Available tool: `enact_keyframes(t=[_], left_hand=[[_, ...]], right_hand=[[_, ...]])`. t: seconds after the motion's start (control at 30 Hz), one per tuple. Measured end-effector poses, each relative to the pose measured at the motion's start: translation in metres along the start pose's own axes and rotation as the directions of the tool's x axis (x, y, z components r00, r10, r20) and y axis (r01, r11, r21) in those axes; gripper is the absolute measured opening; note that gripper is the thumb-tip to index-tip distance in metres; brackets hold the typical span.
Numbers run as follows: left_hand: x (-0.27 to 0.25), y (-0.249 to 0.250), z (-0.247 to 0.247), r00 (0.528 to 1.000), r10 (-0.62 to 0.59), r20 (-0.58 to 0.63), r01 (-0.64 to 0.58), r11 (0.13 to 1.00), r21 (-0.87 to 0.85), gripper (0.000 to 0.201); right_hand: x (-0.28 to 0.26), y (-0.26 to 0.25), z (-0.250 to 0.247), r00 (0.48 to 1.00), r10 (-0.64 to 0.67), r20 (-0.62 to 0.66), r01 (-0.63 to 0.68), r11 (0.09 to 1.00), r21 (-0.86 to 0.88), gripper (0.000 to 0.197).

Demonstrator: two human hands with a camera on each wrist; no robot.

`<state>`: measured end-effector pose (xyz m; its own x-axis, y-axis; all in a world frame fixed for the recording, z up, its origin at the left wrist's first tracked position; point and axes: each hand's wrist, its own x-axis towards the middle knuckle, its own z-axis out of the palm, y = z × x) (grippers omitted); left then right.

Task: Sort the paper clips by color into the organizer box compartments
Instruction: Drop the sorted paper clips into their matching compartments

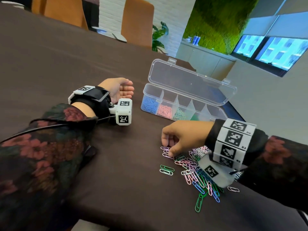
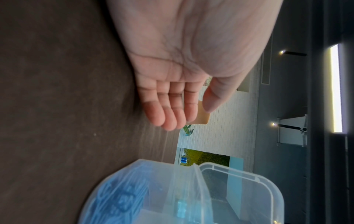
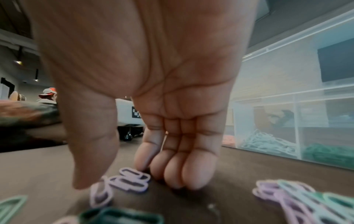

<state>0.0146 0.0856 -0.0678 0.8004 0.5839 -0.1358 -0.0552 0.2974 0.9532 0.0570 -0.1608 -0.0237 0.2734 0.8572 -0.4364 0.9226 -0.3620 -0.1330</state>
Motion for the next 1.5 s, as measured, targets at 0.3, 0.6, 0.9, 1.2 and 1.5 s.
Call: enact_keyframes(t=[0.3,0.6,0.9,1.2,1.5], left_hand=[[-0.001,0.000,-0.001,1.000,-0.001,0.003,0.001,1.000,0.003,0.022],[-0.003,-0.001,-0.001,1.000,0.010,0.000,-0.010,1.000,0.008,0.021],[0.002,-0.001,-0.004,1.000,0.004,0.012,-0.004,1.000,-0.004,0.020],[0.004,-0.003,-0.003,1.000,0.013,0.014,-0.013,1.000,0.012,0.020],[0.005,-0.002,-0.003,1.000,0.011,0.018,-0.012,1.000,0.008,0.022]], right_hand=[[-0.012,-0.006,0.021,0.996,-0.039,-0.075,0.034,0.997,-0.066,0.012],[-0.013,0.001,0.022,0.995,-0.095,-0.015,0.094,0.995,-0.039,0.007],[-0.042,0.071,-0.039,0.905,0.193,-0.378,-0.126,0.973,0.195,0.018],[-0.037,0.150,-0.029,0.609,0.493,-0.621,-0.337,0.870,0.360,0.022],[-0.051,0.090,-0.011,0.886,0.197,-0.419,-0.127,0.974,0.189,0.014]])
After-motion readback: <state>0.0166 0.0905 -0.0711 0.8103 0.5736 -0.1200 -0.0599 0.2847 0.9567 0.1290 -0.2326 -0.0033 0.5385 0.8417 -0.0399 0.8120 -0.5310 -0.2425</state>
